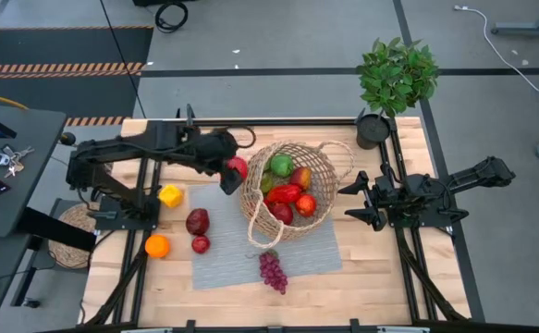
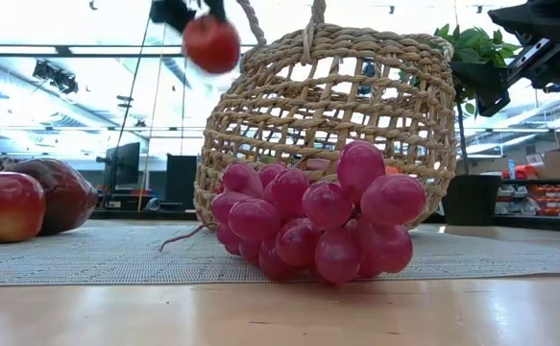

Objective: Build produce basket
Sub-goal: Put the red apple into the brown basket

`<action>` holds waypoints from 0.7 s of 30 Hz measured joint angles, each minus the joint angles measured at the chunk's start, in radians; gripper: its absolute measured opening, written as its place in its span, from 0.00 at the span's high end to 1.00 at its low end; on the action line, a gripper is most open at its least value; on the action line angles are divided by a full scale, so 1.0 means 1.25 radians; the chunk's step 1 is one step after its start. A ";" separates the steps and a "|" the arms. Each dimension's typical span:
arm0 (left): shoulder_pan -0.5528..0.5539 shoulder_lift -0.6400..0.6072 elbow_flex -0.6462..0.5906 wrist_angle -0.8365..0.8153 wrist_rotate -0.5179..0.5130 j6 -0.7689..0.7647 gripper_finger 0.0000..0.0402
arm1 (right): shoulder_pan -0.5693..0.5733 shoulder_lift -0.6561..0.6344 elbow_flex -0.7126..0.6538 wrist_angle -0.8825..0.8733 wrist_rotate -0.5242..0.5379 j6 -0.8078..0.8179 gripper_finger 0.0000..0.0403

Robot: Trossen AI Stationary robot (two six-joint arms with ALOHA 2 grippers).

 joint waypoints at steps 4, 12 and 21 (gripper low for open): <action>-0.016 -0.001 0.072 0.046 -0.001 0.034 0.18 | 0.000 0.000 0.000 0.000 0.000 0.000 0.14; -0.049 0.010 0.091 0.252 0.000 0.146 0.18 | 0.000 0.000 0.000 0.000 0.000 0.000 0.14; -0.058 0.059 0.090 0.338 0.020 0.213 0.17 | 0.000 0.001 0.000 0.001 0.000 0.000 0.14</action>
